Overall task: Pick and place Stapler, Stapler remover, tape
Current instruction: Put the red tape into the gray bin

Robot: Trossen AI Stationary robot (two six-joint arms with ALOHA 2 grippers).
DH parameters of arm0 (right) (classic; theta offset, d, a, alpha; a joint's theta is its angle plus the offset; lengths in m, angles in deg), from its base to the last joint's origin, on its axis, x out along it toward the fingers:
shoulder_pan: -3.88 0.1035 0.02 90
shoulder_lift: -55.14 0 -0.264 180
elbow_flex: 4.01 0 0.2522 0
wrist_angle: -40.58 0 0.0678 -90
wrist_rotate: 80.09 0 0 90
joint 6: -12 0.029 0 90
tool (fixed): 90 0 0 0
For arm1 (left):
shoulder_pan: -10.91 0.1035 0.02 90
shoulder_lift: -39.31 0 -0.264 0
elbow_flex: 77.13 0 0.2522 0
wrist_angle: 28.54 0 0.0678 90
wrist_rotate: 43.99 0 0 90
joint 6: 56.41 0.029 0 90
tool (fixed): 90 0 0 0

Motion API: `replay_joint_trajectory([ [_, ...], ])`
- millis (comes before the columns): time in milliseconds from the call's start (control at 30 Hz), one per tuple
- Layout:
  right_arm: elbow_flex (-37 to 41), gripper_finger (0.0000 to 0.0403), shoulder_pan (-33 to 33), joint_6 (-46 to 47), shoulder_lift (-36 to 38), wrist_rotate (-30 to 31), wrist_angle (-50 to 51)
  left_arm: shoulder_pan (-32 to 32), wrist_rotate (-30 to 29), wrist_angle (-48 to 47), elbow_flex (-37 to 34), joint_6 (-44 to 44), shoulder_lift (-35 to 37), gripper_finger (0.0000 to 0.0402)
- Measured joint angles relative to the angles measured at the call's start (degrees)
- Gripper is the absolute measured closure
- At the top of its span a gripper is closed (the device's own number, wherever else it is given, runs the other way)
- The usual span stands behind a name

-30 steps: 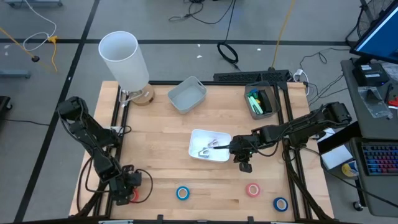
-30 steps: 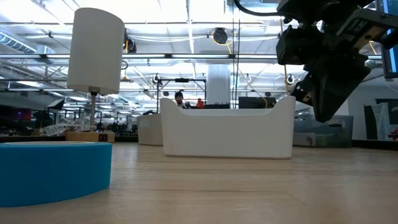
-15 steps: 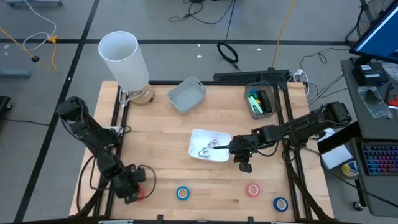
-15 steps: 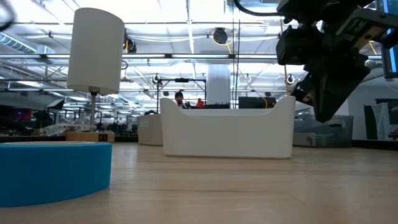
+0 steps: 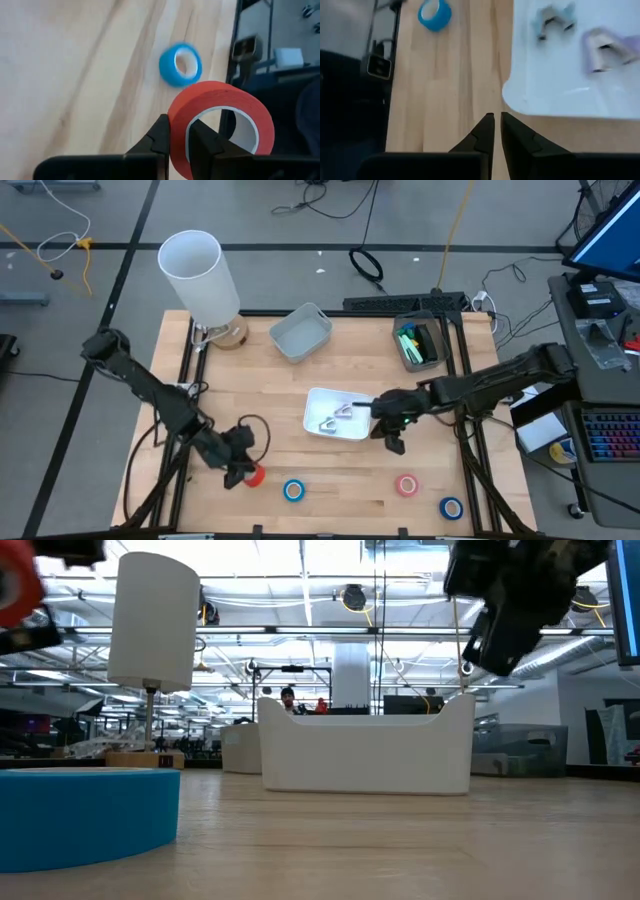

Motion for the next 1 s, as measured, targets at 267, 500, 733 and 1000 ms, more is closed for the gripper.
replay_joint_trajectory([
  [267,1.10,0.0381,0.18,-3.92,13.93,8.67,-0.72,10.38,-3.80,-0.36,2.07,13.59,3.72,0.0367],
  [500,9.71,0.0381,-0.70,-4.21,25.32,9.60,-0.65,20.13,-3.93,0.36,2.22,21.54,3.94,0.0367],
  [733,15.82,0.0381,-3.98,-6.27,38.07,9.63,-1.35,30.46,-3.26,6.49,2.28,27.22,3.94,0.0367],
  [1000,22.15,0.0381,-5.01,-7.81,49.19,15.48,-7.27,41.53,-6.75,7.54,6.54,37.12,0.59,0.0367],
])
